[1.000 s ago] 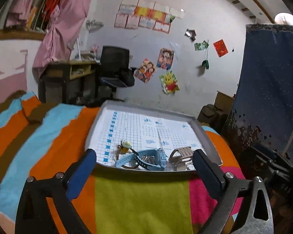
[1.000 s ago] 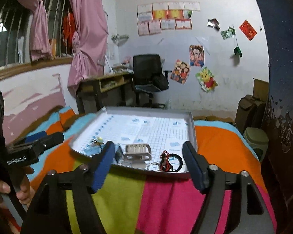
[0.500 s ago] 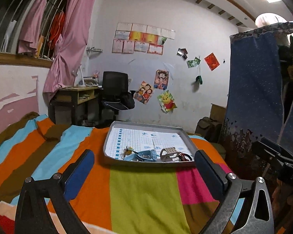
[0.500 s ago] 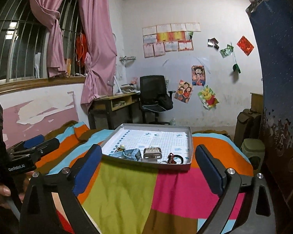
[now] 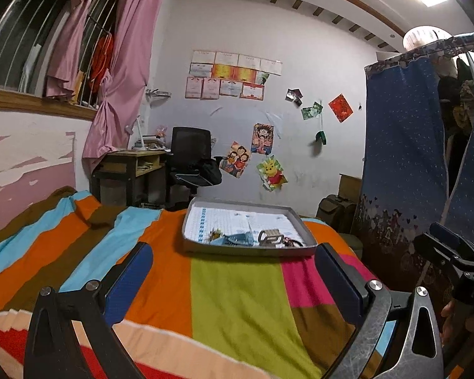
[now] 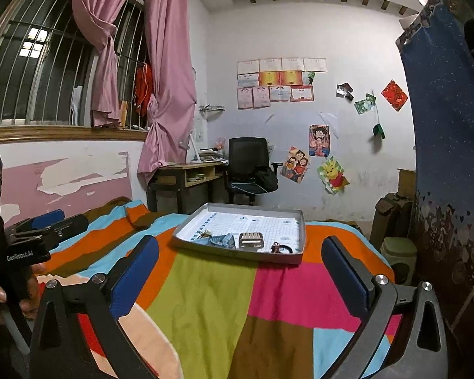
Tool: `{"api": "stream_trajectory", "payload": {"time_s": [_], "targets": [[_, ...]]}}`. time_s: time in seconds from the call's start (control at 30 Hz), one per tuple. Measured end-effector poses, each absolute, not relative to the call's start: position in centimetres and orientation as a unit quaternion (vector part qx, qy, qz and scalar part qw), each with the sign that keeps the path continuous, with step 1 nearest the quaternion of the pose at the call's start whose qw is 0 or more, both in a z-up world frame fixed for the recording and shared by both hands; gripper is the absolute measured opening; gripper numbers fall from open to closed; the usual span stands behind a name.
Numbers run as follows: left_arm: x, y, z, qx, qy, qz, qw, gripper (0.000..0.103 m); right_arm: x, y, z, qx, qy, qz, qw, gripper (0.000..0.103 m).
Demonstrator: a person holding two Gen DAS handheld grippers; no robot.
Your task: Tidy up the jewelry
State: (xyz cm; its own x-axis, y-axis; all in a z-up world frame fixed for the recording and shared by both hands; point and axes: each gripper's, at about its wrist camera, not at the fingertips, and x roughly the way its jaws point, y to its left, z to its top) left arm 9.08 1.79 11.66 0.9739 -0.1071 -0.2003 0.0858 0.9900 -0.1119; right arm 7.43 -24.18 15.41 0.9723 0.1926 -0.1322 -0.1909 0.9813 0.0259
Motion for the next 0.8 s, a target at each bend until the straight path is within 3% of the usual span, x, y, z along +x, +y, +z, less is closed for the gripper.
{"api": "stream_trajectory", "payload": {"time_s": [0.8], "targets": [[6.7, 3.9, 4.2, -0.060, 0.150, -0.006, 0.987, 0.103, 6.9, -22.4, 10.7, 0.001, 0.104, 0.074, 0.992, 0.101]]}}
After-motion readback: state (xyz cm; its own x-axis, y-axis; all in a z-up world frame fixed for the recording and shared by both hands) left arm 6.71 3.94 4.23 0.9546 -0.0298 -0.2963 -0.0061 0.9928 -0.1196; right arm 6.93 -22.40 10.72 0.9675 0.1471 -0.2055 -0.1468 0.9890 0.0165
